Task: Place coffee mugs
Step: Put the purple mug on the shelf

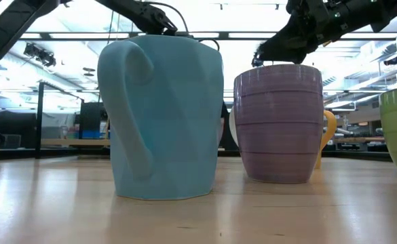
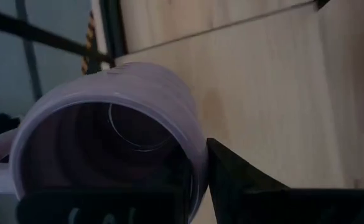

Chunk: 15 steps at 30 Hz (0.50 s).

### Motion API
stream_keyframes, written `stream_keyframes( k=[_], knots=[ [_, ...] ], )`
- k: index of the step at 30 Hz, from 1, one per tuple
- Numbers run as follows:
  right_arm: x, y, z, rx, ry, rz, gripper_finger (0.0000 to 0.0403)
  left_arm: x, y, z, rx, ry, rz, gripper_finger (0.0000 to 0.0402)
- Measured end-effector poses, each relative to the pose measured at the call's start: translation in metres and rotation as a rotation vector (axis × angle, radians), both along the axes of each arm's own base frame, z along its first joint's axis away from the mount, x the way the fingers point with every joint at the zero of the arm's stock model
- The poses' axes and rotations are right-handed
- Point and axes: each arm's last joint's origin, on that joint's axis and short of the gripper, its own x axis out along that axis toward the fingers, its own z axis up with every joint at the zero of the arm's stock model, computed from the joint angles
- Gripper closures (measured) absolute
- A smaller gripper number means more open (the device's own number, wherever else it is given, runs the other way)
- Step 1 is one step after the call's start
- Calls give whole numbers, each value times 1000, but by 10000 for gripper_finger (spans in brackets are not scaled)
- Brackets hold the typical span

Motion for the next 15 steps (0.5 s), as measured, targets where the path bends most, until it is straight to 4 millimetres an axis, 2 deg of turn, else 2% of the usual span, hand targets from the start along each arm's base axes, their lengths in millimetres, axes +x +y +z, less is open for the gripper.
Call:
stream_keyframes(
  k=[4, 15],
  knots=[
    [0, 0, 0, 0, 0, 1, 174, 3, 0, -1, -29, -44, -11, 360],
    [0, 2, 0, 18, -5, 5, 174, 2, -1, -7, -48, 11, -3, 360]
  ],
)
